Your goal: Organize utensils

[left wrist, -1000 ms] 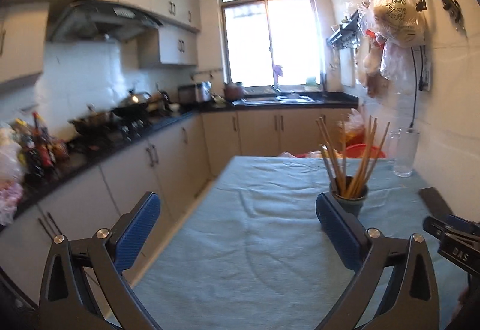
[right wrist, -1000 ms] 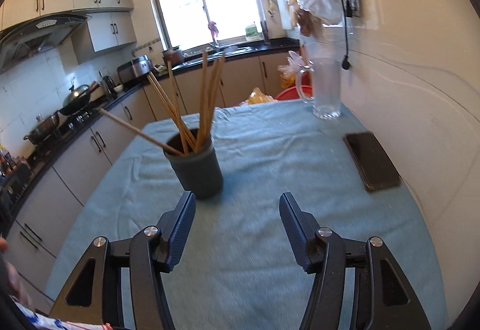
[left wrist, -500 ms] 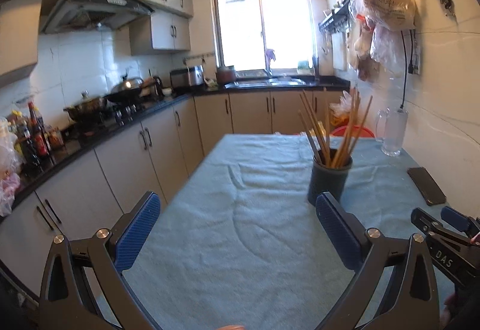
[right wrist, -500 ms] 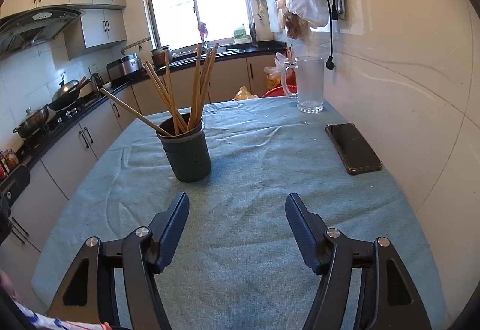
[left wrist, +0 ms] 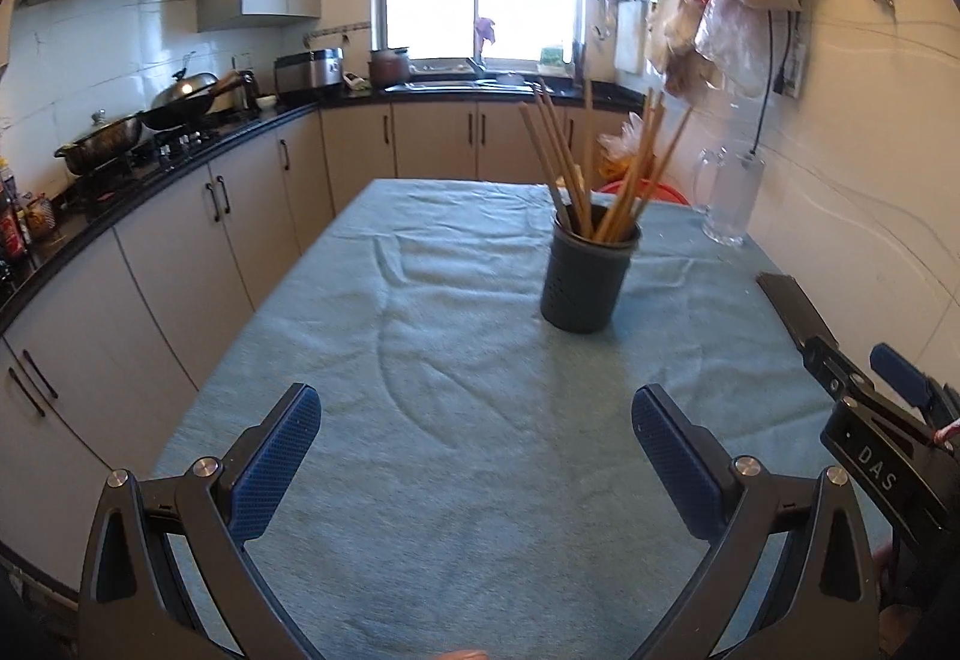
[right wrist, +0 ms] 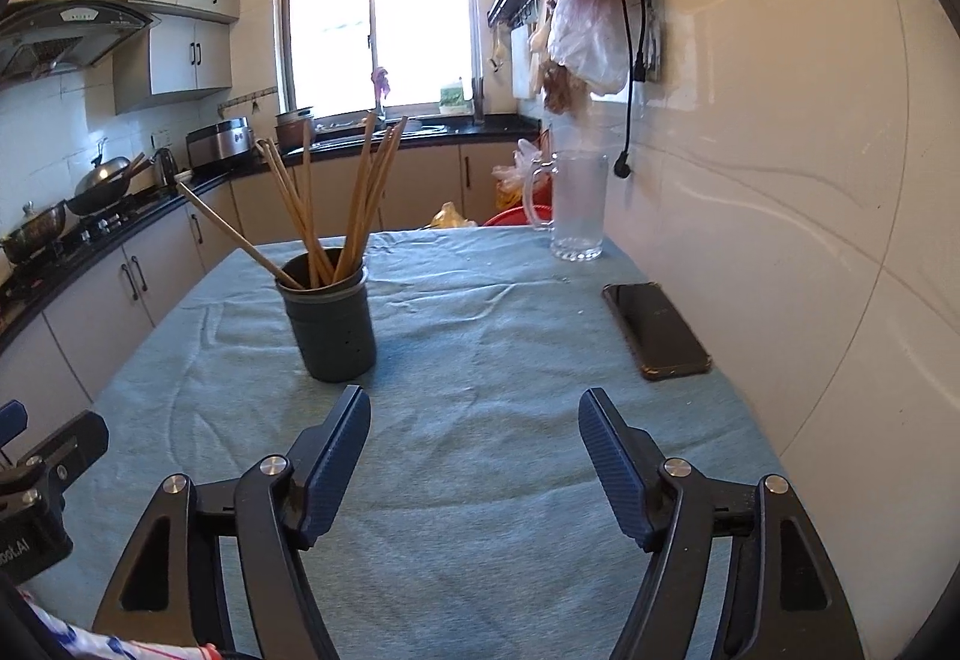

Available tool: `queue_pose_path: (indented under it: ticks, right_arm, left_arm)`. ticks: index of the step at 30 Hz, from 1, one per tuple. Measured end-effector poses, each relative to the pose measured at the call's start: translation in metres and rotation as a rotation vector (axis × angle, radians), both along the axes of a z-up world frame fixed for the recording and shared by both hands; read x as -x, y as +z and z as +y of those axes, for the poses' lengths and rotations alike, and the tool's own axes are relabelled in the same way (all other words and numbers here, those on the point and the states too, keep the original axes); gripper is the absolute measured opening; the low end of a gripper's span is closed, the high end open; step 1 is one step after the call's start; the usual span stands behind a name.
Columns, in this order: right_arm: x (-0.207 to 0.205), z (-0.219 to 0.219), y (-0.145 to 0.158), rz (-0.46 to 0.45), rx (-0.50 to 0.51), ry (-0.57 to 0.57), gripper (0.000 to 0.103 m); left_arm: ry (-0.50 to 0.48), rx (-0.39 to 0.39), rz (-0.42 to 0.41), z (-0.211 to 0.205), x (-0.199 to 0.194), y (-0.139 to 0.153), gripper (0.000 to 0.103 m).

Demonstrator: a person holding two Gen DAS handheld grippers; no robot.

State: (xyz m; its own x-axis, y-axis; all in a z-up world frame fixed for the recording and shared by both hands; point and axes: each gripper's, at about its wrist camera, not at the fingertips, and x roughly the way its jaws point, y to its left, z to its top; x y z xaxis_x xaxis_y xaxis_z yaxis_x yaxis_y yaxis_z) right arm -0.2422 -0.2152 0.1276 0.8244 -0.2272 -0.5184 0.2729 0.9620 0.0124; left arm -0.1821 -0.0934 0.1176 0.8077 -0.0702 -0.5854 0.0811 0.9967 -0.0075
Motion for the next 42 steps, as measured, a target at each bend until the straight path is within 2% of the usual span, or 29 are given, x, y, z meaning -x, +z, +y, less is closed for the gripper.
queue_pose_path:
  ticks: [13, 23, 42]
  right_arm:
    - [0.001, -0.009, -0.004, 0.0, 0.075, -0.038, 0.079]
    - [-0.005, -0.018, -0.017, 0.025, 0.086, -0.034, 0.08]
    - [-0.008, -0.029, -0.025, 0.019, 0.092, -0.024, 0.08]
  left_arm:
    - [-0.056, 0.01, 0.074, -0.013, -0.012, -0.018, 0.103]
    - [-0.068, 0.0, 0.129, -0.027, -0.023, -0.032, 0.103]
    - [-0.071, -0.004, 0.12, -0.039, -0.029, -0.035, 0.103]
